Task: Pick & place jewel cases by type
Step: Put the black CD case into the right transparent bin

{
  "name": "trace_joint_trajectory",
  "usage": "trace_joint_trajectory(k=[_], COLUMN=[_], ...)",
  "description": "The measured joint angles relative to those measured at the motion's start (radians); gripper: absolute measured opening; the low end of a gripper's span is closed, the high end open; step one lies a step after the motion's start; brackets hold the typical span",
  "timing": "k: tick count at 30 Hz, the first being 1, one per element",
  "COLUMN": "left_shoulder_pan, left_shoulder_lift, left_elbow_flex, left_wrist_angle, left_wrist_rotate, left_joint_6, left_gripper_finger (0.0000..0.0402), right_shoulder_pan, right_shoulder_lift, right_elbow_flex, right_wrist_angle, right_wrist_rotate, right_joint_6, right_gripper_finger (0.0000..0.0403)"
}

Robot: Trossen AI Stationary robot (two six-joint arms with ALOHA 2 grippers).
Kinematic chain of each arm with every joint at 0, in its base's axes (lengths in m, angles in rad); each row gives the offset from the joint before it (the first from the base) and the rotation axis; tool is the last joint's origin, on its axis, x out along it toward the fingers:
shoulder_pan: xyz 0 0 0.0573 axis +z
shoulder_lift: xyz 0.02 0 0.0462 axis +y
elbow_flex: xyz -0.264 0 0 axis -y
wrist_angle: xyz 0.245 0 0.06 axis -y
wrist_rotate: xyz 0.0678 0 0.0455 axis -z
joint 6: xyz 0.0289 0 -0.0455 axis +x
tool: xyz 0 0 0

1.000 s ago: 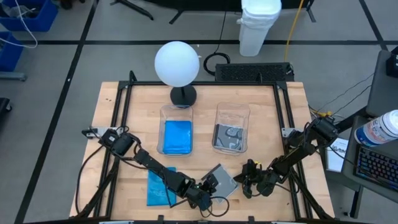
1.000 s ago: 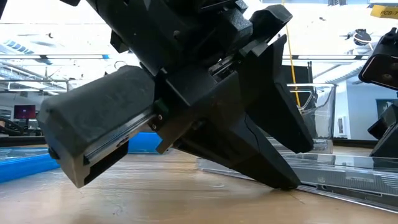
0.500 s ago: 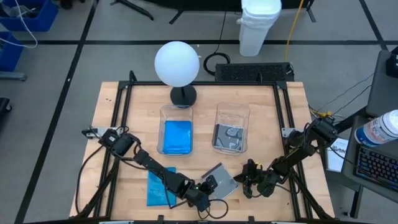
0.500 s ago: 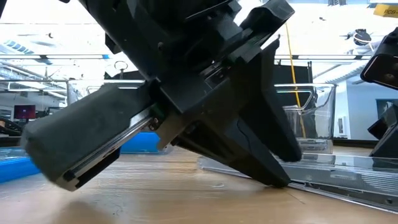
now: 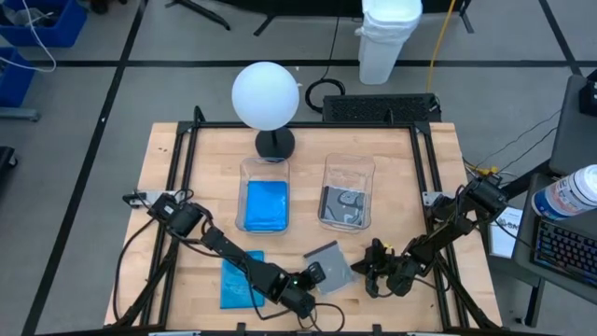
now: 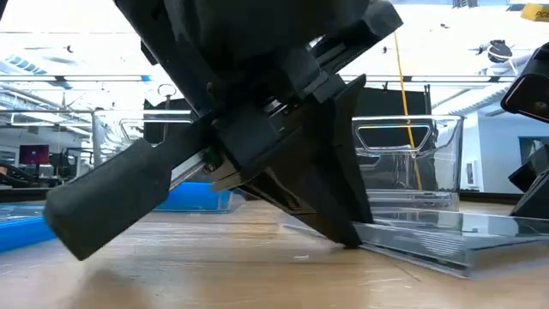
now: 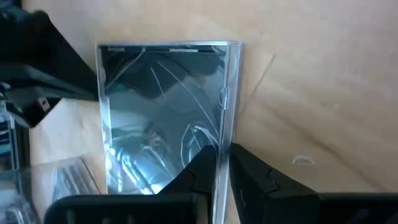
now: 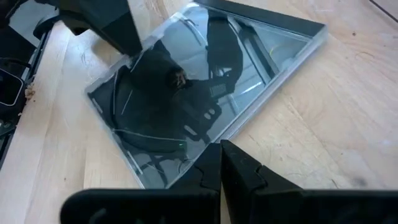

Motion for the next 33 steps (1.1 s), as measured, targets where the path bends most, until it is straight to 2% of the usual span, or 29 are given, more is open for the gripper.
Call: trace_joint_trajectory(k=[8,13,17,21,26,33], left_shoulder_pan=[-0.02,-0.041,-0.044,-0.039,-0.043,-0.038], left_shoulder_lift=[0.002,-0.004,-0.006,-0.008,-0.01,-0.002], left_elbow_flex=[0.052,0.079,0.138,0.189,0.216,0.216], left_wrist_angle=[-0.088,-0.088,-0.136,-0.182,-0.235,-0.273], left_wrist_rotate=[-0.099,-0.212,-0.226,-0.277,-0.282,-0.256], left_joint_6=[-0.004,0.018,-0.019,-0.069,-0.085,-0.14], left_gripper_finger=[0.0013,0.0025,0.0034,0.0029,0.0024,0.0029], right_shoulder_pan=[0.021,0.041,0.064,0.101,0.14,0.189], right_shoulder_lift=[0.001,0.002,-0.017,-0.095,-0.196,-0.219], right_elbow_flex=[0.0,-0.002,-0.003,-0.002,-0.001,0.005], right_wrist_angle=[0.015,0.038,0.042,0.048,0.038,0.047], right_wrist_rotate=[0.04,0.053,0.07,0.083,0.117,0.213], right_joint_6=[-0.018,-0.055,-0.171,-0.343,-0.457,-0.483], right_gripper_finger=[0.0,0.0011,0.0027,0.0043,0.0066,0.0091])
